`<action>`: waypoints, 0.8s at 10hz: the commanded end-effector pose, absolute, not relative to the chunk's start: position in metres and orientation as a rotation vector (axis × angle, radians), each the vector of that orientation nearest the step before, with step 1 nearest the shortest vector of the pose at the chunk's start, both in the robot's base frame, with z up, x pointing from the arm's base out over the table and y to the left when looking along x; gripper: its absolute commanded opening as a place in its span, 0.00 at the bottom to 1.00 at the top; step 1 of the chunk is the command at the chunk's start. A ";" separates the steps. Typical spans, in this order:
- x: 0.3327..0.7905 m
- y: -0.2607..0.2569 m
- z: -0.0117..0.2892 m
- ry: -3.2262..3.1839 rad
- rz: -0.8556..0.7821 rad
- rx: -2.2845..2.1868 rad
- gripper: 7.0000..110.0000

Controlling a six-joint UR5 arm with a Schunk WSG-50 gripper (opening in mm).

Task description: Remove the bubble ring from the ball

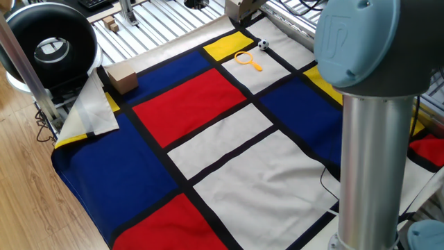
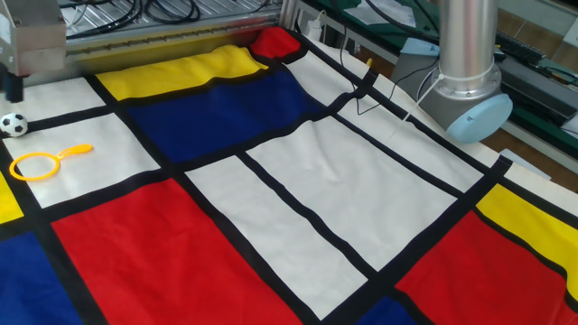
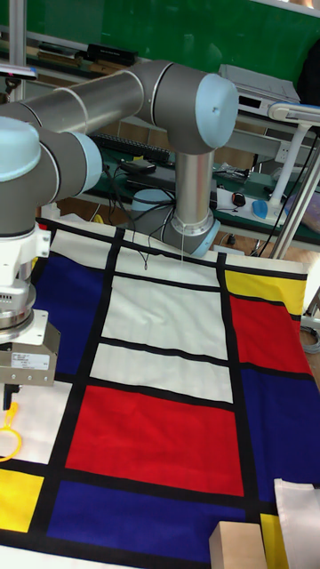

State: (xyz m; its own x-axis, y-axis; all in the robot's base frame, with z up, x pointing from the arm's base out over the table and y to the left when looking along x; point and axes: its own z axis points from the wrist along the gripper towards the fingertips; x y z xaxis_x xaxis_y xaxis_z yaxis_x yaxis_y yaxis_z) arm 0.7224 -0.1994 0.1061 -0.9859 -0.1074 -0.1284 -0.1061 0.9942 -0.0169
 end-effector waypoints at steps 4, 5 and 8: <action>0.685 -0.171 0.084 2.976 0.054 0.006 0.00; 0.675 -0.161 0.073 2.968 0.067 0.030 0.15; 0.653 -0.148 0.055 2.977 0.005 0.074 0.15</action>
State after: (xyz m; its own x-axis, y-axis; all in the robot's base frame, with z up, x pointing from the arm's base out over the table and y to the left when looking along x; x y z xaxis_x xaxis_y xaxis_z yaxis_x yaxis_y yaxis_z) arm 0.6735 -0.1611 0.0698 -0.9872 0.0099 -0.1589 0.0071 0.9998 0.0185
